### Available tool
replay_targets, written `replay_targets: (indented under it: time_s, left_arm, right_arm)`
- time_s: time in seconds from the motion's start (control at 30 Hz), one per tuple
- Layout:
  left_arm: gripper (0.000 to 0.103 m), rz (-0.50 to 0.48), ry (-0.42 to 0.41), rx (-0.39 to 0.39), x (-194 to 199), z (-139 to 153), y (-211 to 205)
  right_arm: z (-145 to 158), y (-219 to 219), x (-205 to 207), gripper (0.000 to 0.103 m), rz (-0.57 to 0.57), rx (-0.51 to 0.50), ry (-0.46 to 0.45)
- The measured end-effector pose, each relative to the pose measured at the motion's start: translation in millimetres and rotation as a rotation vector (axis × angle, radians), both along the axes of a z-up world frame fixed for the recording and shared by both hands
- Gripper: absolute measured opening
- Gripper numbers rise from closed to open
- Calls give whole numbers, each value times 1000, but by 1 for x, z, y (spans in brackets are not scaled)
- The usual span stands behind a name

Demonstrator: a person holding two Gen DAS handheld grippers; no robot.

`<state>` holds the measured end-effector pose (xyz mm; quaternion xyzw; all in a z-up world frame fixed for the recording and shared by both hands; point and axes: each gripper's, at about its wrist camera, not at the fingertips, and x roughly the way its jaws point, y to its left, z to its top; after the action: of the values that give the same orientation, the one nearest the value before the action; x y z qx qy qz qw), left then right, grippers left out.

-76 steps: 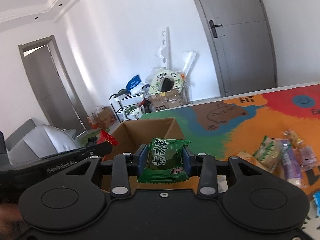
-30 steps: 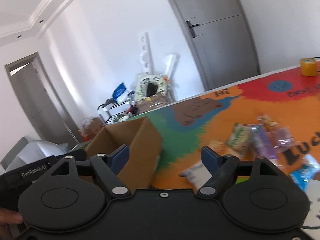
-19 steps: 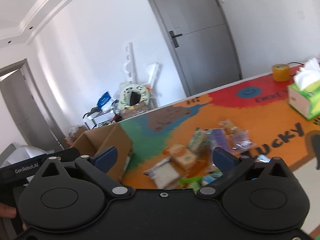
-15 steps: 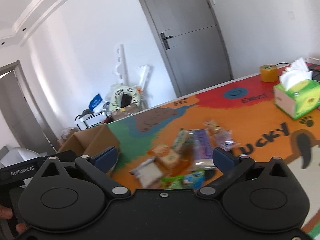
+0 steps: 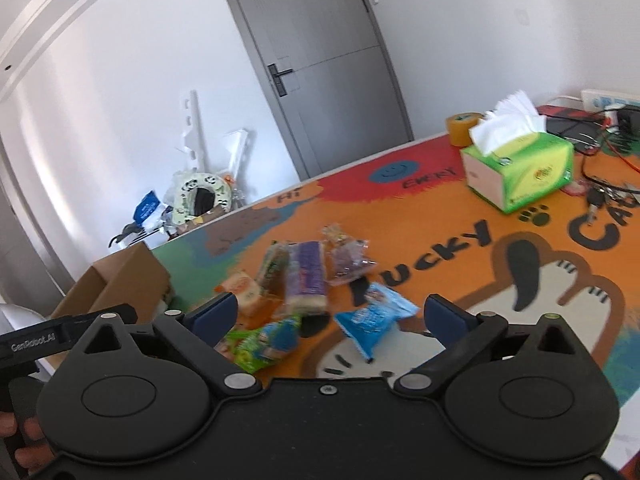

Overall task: Organize snacks
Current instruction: 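Grasp the red-white candy with the left tool while the right tool grasps the blue candy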

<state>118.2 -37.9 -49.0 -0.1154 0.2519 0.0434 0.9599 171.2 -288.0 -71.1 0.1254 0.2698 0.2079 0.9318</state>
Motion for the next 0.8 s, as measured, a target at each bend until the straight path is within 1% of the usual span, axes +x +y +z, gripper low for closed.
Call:
replay_targets:
  time_s: [0.07,0.1,0.2,0.27,0.4,0.57,0.63,0.8]
  left_arm:
    - [89,-11,-2,9,1,-3,-7]
    - [89,-13,1,12,2,-4,-9]
    - [84,-27,34,17,9,-15,-17]
    - [79,-33,57,15,15,-22,-21]
    - [76,-38,75,22,22,-32,-30]
    - [72,-37,94,42,31,-43,-39]
    - [71,-29,105,35,35,-49,-41]
    - [71,-8,136,46,42,-63,-41]
  right_arm:
    - [-3,-3,0,94,-8,0,6]
    - [-4,-5,-1,94,-6,-2,5]
    - [-11,-6,0,89,-3,-17,4]
    - [-18,-8,3,83,3,-18,24]
    - [-30,-12,9,76,2,-8,59]
    - [-36,-16,12,74,-5,6,59]
    - [-39,-17,15,71,-11,17,73]
    - [-44,-15,22,71,-26,26,77]
